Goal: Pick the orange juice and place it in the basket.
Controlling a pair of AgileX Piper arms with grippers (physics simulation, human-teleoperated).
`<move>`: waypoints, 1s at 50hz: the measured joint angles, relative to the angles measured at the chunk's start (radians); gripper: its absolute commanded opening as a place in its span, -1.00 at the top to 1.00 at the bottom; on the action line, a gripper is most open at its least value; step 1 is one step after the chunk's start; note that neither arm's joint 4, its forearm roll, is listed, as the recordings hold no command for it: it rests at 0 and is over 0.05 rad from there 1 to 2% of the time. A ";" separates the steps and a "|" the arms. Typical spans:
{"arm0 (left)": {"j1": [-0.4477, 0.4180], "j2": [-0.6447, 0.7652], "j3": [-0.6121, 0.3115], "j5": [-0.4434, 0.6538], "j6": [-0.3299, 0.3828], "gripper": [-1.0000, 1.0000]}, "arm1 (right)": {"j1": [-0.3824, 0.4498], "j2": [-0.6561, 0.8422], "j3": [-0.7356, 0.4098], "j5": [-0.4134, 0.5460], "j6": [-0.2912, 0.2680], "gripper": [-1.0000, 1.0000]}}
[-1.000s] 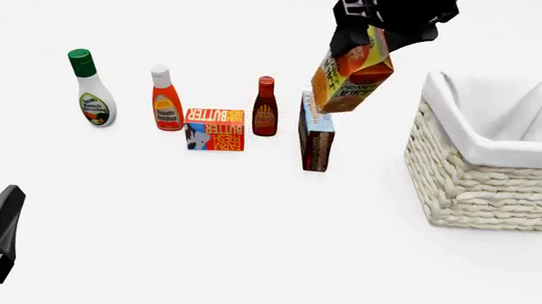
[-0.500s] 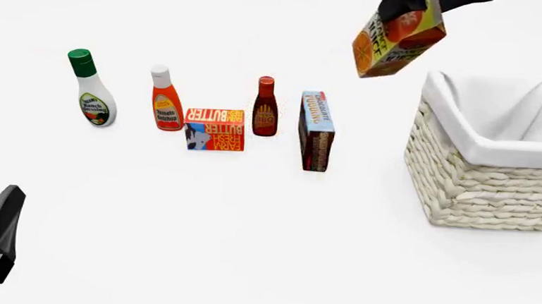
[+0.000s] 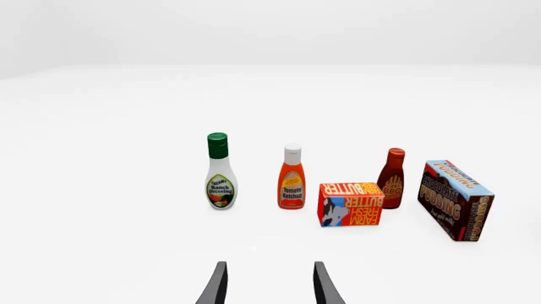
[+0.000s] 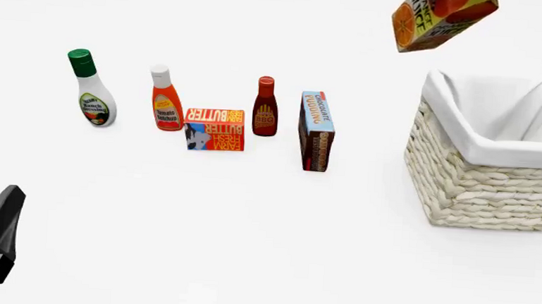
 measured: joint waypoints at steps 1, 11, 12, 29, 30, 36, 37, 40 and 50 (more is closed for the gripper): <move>0.000 0.000 0.000 0.000 0.000 -1.00 | -0.006 -0.003 0.002 0.000 -0.003 1.00; 0.000 0.000 0.000 0.000 0.000 -1.00 | -0.066 -0.035 0.020 0.000 -0.035 1.00; 0.000 0.000 0.000 0.000 0.000 -1.00 | -0.071 -0.038 0.022 0.000 -0.037 1.00; 0.000 0.000 0.000 0.000 0.000 -1.00 | -0.144 -0.081 0.052 0.000 -0.057 1.00; 0.000 0.000 0.000 0.000 0.000 -1.00 | -0.148 -0.083 0.053 0.000 -0.057 1.00; 0.000 0.000 0.000 0.000 0.000 -1.00 | -0.171 -0.094 0.067 0.000 -0.062 1.00; 0.000 0.000 0.000 0.000 0.000 -1.00 | -0.175 -0.096 0.069 0.000 -0.063 1.00; 0.000 0.000 0.000 0.000 0.000 -1.00 | -0.192 -0.102 0.078 0.000 -0.071 1.00; 0.000 0.000 0.000 0.000 0.000 -1.00 | -0.244 -0.121 0.101 0.000 -0.089 1.00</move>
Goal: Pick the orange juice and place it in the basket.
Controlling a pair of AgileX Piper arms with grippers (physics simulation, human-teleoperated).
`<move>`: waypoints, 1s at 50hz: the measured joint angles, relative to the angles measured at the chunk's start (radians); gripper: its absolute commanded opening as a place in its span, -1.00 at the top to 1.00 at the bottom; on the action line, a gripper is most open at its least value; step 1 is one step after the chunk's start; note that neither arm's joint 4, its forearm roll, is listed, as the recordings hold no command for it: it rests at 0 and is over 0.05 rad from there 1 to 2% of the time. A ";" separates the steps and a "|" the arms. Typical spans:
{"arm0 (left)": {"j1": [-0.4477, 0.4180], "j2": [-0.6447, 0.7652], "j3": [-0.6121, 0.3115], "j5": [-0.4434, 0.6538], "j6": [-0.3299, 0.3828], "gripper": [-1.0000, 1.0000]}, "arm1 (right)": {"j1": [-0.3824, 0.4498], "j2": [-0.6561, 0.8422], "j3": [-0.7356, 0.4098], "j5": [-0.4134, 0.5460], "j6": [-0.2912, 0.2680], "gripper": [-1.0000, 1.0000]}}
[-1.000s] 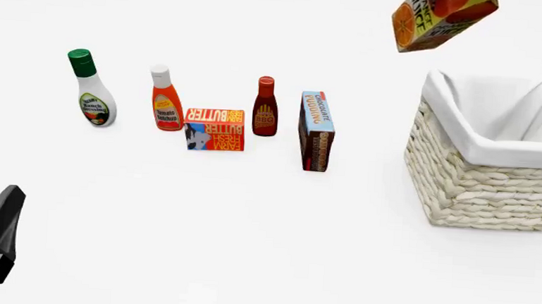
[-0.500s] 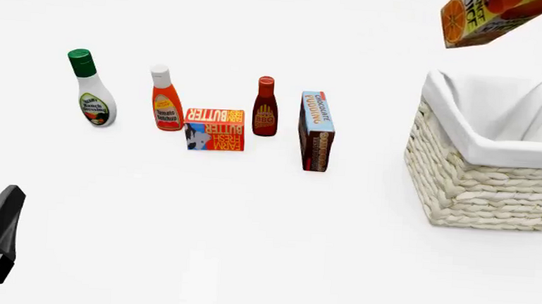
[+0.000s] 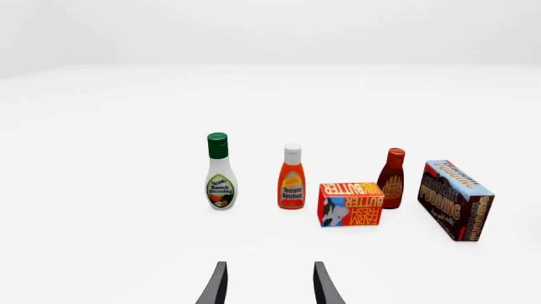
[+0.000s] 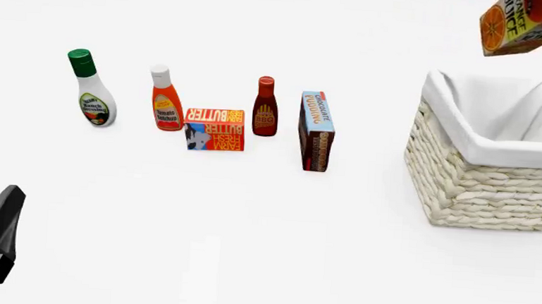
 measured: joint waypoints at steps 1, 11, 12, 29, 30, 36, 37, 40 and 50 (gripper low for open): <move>0.000 0.000 0.000 0.000 0.000 -1.00 | -0.005 -0.002 0.002 0.000 -0.001 1.00; 0.000 0.000 0.000 0.000 0.000 -1.00 | -0.046 -0.017 0.023 0.000 -0.003 1.00; 0.000 0.000 0.000 0.000 0.000 -1.00 | -0.050 -0.018 0.025 0.000 -0.003 1.00; 0.000 0.000 0.000 0.000 0.000 -1.00 | -0.098 -0.031 0.050 0.000 0.006 1.00; 0.000 0.000 0.000 0.000 0.000 -1.00 | -0.101 -0.031 0.052 0.000 0.005 1.00; 0.000 0.000 0.000 0.000 0.000 -1.00 | -0.120 -0.032 0.059 0.000 0.006 1.00; 0.000 0.000 0.000 0.000 0.000 -1.00 | -0.123 -0.032 0.060 0.000 0.006 1.00; 0.000 0.000 0.000 0.000 0.000 -1.00 | -0.131 -0.032 0.065 0.000 0.010 1.00; 0.000 0.000 0.000 0.000 0.000 -1.00 | -0.143 -0.020 0.080 0.000 0.032 1.00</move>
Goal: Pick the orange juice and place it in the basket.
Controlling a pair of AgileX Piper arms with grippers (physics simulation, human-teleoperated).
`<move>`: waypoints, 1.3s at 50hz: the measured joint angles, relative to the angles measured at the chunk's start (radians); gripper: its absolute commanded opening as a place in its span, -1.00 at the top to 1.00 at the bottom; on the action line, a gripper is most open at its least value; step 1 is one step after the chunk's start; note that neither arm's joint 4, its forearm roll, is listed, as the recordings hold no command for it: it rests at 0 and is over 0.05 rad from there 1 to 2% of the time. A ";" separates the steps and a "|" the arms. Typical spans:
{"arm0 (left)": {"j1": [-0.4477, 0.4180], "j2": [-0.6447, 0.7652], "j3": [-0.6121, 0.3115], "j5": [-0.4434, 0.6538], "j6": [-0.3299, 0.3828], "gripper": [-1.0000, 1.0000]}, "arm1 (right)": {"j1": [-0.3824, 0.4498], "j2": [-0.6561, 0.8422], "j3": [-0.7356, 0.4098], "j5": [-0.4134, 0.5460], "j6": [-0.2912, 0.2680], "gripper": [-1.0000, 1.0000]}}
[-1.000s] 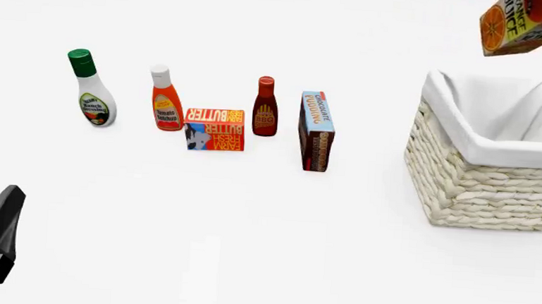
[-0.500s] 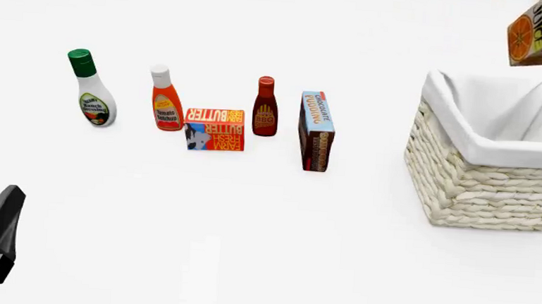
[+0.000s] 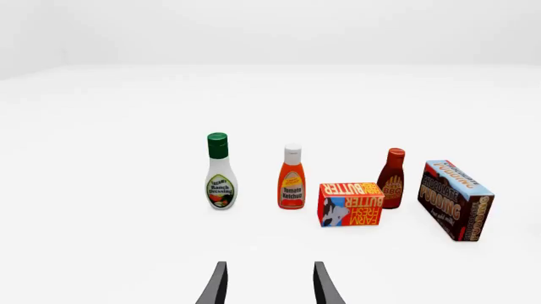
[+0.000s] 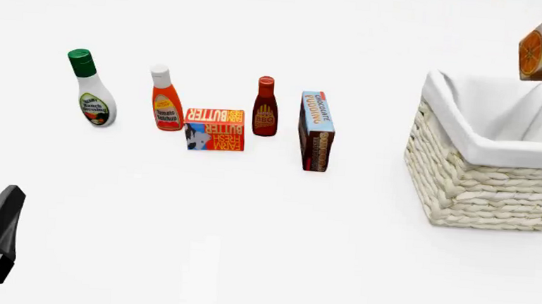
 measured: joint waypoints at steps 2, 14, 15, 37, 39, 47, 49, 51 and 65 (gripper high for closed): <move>0.000 0.000 0.000 0.000 0.000 -1.00 | 0.000 0.004 0.001 0.000 0.006 1.00; 0.000 0.000 0.000 0.000 0.000 -1.00 | 0.005 0.035 0.004 0.000 0.045 1.00; 0.000 0.000 0.000 0.000 0.000 -1.00 | 0.004 0.037 0.003 0.000 0.047 1.00; 0.000 0.000 0.000 0.000 0.000 -1.00 | -0.028 0.055 0.015 0.000 0.078 1.00; 0.000 0.000 0.000 0.000 0.000 -1.00 | -0.030 0.057 0.015 0.000 0.081 1.00; 0.000 0.000 0.000 0.000 0.000 -1.00 | -0.036 0.069 0.011 0.000 0.094 1.00; 0.000 0.000 0.000 0.000 0.000 -1.00 | -0.036 0.074 0.010 0.000 0.097 1.00; 0.000 0.000 0.000 0.000 0.000 -1.00 | -0.037 0.079 0.008 0.000 0.100 1.00; 0.000 0.003 -0.002 -0.001 0.000 -1.00 | -0.046 0.117 -0.001 0.000 0.122 1.00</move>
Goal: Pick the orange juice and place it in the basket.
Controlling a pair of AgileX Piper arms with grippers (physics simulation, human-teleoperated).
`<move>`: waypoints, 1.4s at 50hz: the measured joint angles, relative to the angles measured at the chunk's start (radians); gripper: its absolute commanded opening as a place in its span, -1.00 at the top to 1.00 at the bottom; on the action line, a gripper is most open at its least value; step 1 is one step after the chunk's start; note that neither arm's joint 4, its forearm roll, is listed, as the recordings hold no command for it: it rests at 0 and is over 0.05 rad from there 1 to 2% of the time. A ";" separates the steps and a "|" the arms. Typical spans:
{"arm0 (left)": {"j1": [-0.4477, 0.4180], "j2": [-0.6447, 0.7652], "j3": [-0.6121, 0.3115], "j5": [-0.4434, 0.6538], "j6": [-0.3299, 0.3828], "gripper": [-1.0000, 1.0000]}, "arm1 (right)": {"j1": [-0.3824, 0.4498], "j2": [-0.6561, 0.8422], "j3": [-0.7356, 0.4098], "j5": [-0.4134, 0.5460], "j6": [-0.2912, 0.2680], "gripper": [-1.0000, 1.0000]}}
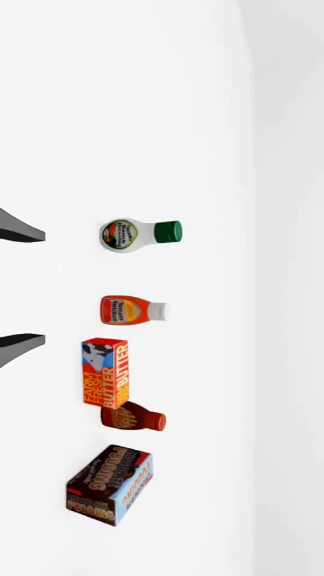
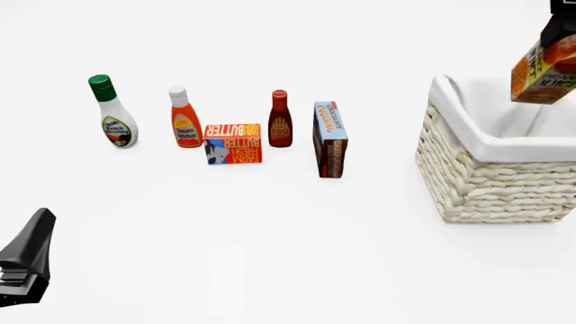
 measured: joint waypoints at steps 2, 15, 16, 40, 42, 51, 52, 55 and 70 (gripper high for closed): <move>0.000 0.008 -0.005 -0.003 0.000 -1.00 | -0.001 0.005 0.001 0.000 0.003 1.00; -0.001 0.033 -0.019 -0.014 0.000 -1.00 | -0.022 0.030 0.016 0.000 0.006 1.00; -0.001 0.034 -0.019 -0.015 0.000 -1.00 | -0.023 0.031 0.018 0.000 0.006 1.00; -0.001 0.040 -0.022 -0.017 0.000 -1.00 | -0.054 0.072 0.032 0.000 0.006 1.00; -0.001 0.039 -0.022 -0.017 0.000 -1.00 | -0.054 0.077 0.030 0.000 0.006 1.00; -0.001 0.037 -0.020 -0.017 0.000 -1.00 | -0.049 0.103 0.016 0.000 0.011 1.00; -0.001 0.037 -0.020 -0.017 0.000 -1.00 | -0.049 0.106 0.014 0.000 0.011 1.00; -0.001 0.037 -0.020 -0.017 0.000 -1.00 | -0.051 0.114 0.011 0.000 0.011 1.00; -0.001 0.044 -0.024 -0.019 0.000 -1.00 | -0.064 0.158 -0.006 0.000 0.005 1.00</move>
